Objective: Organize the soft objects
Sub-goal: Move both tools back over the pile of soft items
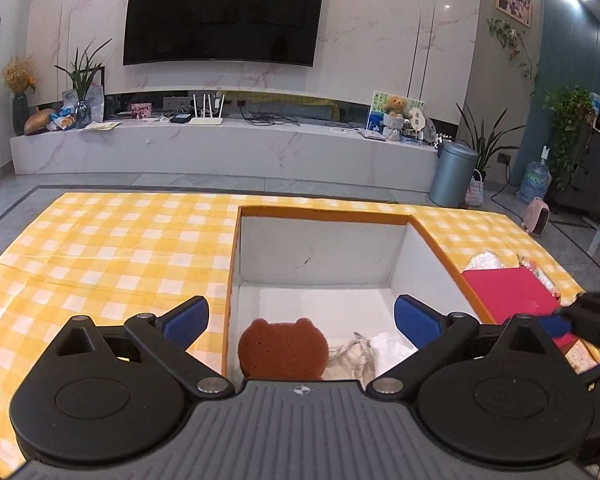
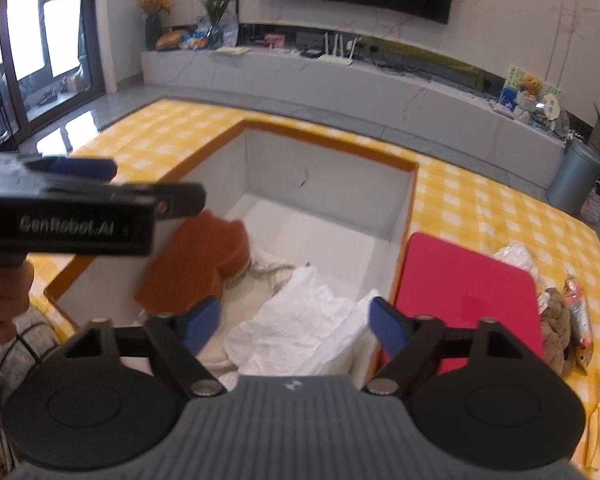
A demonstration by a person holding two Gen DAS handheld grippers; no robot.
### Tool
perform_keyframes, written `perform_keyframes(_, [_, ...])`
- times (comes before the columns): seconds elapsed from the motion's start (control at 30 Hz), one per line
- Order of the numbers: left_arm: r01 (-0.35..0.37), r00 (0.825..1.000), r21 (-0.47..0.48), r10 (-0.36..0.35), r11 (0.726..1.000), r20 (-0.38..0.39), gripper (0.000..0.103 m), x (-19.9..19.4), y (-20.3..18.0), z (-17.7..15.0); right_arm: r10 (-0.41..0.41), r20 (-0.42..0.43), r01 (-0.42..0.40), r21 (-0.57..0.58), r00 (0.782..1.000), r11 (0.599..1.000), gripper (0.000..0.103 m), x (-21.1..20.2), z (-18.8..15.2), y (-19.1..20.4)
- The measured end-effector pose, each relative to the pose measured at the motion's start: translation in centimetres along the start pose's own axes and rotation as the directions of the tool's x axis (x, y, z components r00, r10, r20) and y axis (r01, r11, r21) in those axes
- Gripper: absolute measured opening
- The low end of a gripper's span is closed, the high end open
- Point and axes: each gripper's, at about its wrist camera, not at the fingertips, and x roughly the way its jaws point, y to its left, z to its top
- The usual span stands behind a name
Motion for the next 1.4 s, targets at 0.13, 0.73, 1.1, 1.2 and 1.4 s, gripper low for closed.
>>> perform_keyframes(0.13, [-0.013,0.999,0.013,0.013,1.0,0.035,0.103,-0.7,-0.8,0.2,-0.043,0.033,0.043,-0.003,0.999,0.999,0.097,-1.0,0.4,-0.9])
perform_keyframes(0.73, [0.088,0.994,0.059,-0.091,0.994,0.063,0.103,-2.0,-4.7,0.3,-0.283,0.173,0.246,0.208,0.943,0.947,0.1,-8.3,-0.5,-11.4])
perform_keyframes(1.1, [0.161,0.985,0.148,-0.168,0.976,0.038,0.103,-2.4,-9.3,0.2,-0.351,0.173,0.275,0.352,0.92,0.895,0.1,-11.4,-3.8,-17.5])
perform_keyframes(1.2, [0.184,0.982,0.191,-0.19,0.964,0.017,0.103,-2.3,-11.5,-0.1,-0.381,0.136,0.31,0.37,0.915,0.876,0.1,-11.1,-4.6,-18.9])
perform_keyframes(1.4, [0.28,0.96,0.317,-0.265,0.906,-0.093,0.103,-1.1,-16.9,-1.6,-0.405,0.046,0.347,0.434,0.913,0.831,0.1,-9.7,-6.5,-22.0])
